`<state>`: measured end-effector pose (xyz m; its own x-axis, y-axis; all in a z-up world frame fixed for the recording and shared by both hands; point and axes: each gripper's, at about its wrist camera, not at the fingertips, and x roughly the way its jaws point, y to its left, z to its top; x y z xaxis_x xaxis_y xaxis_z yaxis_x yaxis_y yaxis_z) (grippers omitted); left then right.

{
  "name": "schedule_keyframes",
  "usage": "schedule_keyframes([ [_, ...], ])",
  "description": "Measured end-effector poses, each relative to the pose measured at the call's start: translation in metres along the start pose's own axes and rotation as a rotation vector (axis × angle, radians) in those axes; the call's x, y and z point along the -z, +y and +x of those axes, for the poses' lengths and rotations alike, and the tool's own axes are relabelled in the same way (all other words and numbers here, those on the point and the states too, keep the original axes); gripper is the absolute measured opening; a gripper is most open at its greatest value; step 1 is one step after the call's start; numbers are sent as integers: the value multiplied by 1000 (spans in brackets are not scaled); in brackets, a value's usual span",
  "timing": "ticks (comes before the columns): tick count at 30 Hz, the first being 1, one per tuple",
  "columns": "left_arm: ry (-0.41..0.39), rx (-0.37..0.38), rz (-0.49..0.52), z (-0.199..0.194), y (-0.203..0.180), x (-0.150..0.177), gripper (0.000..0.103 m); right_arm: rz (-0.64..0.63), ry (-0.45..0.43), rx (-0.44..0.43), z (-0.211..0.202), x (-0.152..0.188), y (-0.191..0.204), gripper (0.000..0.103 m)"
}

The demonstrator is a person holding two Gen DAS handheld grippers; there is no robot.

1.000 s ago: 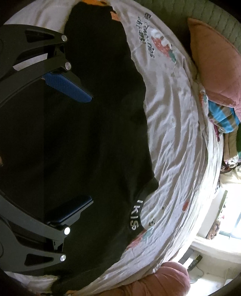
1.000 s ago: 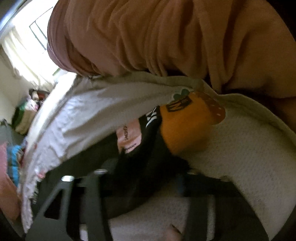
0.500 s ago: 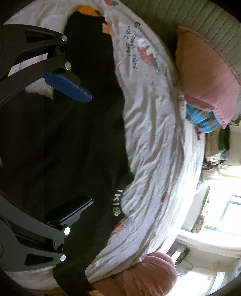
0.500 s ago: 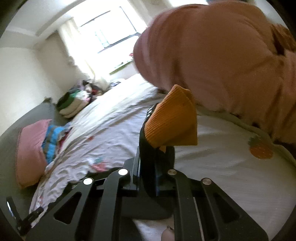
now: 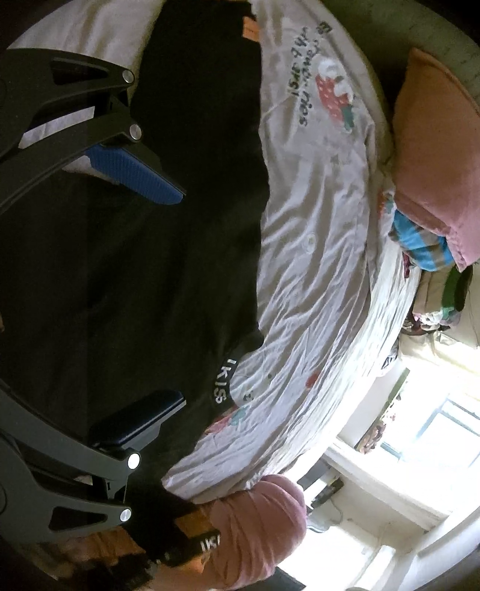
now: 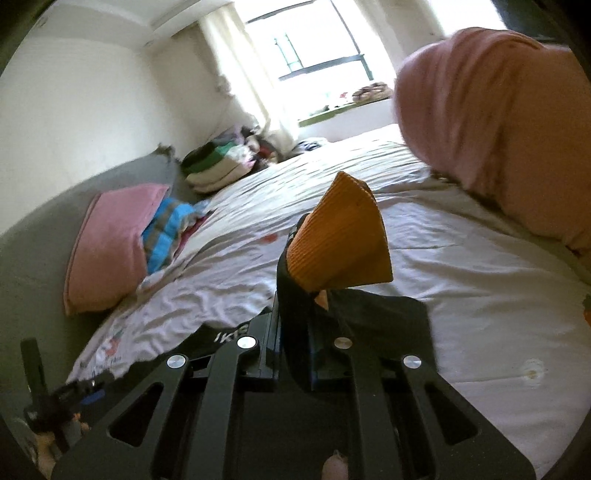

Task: Fold small clothes
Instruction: 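Lift the sleeve with the right tool and fold it across the shirt body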

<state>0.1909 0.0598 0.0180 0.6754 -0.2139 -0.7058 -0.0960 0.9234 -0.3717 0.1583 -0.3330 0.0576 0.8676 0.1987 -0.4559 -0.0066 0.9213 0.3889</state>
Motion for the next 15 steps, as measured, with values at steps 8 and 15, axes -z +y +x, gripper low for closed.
schedule_keyframes([
  [8,48,110,-77,8,17,2,94,-114,71,-19,35,29,49,9],
  [15,95,219,-123,18,23,6,94,-197,137,-36,59,58,80,9],
])
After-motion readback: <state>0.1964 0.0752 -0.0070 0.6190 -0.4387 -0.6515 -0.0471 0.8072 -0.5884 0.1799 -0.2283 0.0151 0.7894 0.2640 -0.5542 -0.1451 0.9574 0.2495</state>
